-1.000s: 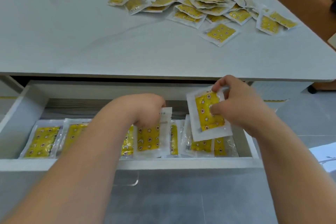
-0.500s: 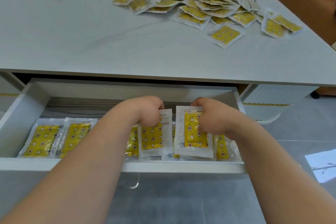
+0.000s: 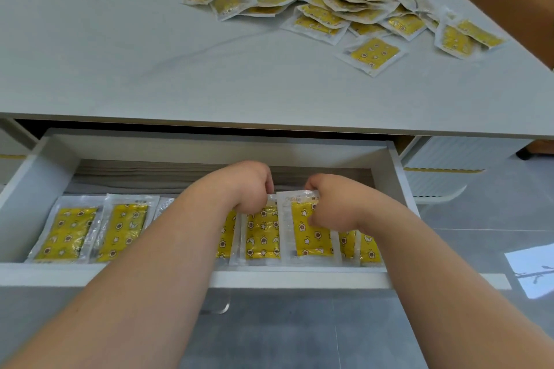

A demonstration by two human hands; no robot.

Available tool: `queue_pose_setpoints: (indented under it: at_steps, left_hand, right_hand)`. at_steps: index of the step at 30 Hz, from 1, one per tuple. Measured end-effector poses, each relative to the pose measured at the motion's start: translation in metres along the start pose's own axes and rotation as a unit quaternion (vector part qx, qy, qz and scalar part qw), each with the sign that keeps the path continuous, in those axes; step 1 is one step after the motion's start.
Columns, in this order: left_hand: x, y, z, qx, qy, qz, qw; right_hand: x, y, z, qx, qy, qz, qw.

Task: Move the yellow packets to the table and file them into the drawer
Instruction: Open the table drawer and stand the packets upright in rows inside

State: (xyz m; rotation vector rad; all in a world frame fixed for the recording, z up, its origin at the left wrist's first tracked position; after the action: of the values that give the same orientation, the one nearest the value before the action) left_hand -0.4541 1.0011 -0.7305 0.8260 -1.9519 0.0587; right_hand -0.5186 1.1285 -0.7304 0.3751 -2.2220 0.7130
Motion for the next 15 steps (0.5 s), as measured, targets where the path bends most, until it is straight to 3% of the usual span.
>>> queue_pose_setpoints:
  at_steps: [7, 15]
  left_hand:
    - [-0.003, 0.001, 0.003, -0.016, -0.017, 0.047, 0.999]
    - [-0.007, 0.002, 0.007, -0.024, -0.025, 0.065, 0.997]
  right_hand:
    - [-0.003, 0.008, 0.009, -0.016, 0.016, -0.121, 0.992]
    - [-0.014, 0.007, 0.008, 0.001, -0.035, -0.143, 0.989]
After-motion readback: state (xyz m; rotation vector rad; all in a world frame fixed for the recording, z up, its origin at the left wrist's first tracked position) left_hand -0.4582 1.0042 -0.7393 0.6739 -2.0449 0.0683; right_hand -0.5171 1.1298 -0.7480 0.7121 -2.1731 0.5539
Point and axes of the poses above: each hand's wrist, its own z-axis towards the middle knuckle, its own x-axis out of the back of the hand, y = z × x, the point moved 8 cm from there along z, towards the middle knuckle, and after that the axes turned 2 degrees about y, right-handed, at the moved point
